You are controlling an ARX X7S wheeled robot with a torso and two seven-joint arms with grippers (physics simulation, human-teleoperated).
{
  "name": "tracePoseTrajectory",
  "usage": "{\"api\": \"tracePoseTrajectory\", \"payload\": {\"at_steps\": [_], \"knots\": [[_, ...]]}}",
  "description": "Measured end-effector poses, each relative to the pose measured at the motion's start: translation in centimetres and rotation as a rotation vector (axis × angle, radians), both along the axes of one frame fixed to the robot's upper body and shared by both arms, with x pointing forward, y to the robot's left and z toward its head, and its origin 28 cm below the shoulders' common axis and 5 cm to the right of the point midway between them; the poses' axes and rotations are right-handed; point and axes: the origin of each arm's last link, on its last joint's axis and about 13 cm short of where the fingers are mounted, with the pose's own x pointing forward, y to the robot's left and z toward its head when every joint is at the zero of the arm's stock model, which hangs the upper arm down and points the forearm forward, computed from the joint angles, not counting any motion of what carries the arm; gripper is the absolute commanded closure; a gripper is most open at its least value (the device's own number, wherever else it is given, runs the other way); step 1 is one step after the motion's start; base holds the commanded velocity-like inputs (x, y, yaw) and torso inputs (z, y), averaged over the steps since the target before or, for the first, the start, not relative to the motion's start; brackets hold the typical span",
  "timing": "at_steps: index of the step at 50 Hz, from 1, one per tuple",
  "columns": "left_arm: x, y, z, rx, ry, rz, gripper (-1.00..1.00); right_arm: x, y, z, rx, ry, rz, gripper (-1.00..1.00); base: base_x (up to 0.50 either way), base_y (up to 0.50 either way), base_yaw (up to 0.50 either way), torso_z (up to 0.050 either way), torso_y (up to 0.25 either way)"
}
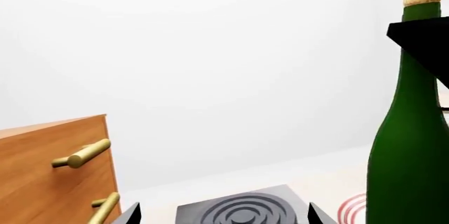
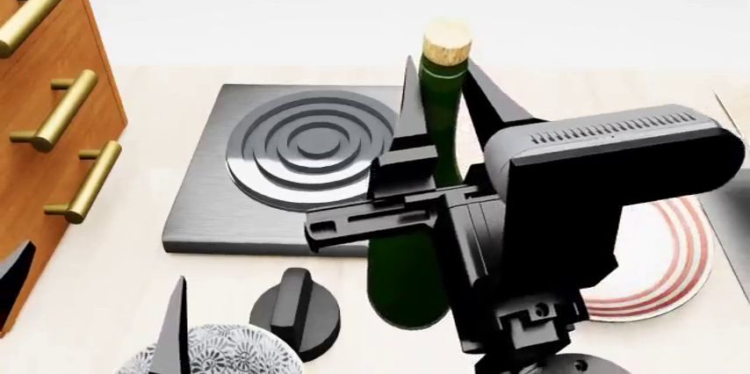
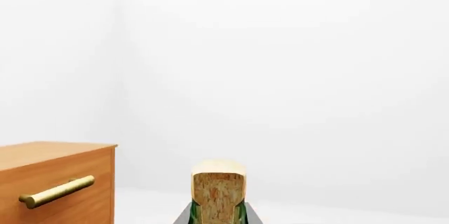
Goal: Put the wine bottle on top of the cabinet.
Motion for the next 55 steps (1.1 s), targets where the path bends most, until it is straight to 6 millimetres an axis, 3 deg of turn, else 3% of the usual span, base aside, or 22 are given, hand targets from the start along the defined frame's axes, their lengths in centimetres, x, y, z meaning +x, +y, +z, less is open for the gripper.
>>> {"api": "tracePoseTrajectory", "payload": {"at_steps": [28, 55], "knots": [[-0.3, -0.4, 0.3, 0.016, 0.014, -0.059, -1.00, 0.1, 1.5, 0.2, 0.009, 0.021, 0.082, 1.00, 0.00, 0.00, 0.00, 0.000, 0.000], [-0.3, -3.5, 1.2, 0.018, 0.024, -0.198, -1.00, 0.5, 1.9, 0.6, 0.030, 0.007, 0.093, 1.00, 0.00, 0.00, 0.00, 0.000, 0.001]]}}
